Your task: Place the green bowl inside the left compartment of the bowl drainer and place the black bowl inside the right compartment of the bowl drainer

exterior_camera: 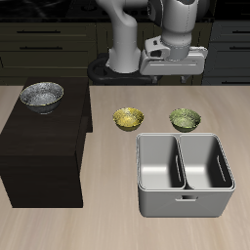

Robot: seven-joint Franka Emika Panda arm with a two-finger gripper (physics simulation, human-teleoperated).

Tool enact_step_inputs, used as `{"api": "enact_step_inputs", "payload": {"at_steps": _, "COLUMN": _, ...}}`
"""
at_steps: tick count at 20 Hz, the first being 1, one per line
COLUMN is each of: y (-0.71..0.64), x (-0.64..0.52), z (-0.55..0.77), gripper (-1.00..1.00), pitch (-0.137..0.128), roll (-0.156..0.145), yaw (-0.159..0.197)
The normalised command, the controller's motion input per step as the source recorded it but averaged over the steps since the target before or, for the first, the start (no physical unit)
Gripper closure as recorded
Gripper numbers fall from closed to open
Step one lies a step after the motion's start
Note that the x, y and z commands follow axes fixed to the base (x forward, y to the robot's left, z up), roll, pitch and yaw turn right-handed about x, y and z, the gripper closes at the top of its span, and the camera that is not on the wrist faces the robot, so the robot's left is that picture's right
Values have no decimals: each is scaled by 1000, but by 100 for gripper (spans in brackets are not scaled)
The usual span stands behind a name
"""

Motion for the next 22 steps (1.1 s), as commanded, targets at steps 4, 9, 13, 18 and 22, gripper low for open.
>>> {"api": "enact_step_inputs", "payload": {"at_steps": 4, "y": -22, "x": 77, "z": -328, "gripper": -100, "pitch": 33, "roll": -11, "yaw": -4}}
{"api": "enact_step_inputs", "payload": {"at_steps": 9, "y": 82, "x": -19, "z": -221, "gripper": -100, "pitch": -36, "roll": 5, "yaw": 8}}
{"api": "enact_step_inputs", "payload": {"at_steps": 13, "y": 41, "x": 47, "z": -355, "gripper": -100, "pitch": -6, "roll": 2, "yaw": -1}}
{"api": "enact_step_inputs", "payload": {"at_steps": 18, "y": 106, "x": 4, "z": -409, "gripper": -100, "pitch": 56, "roll": 14, "yaw": -15}}
{"api": "enact_step_inputs", "payload": {"at_steps": 22, "y": 174, "x": -9, "z": -522, "gripper": -100, "pitch": 65, "roll": 28, "yaw": -2}}
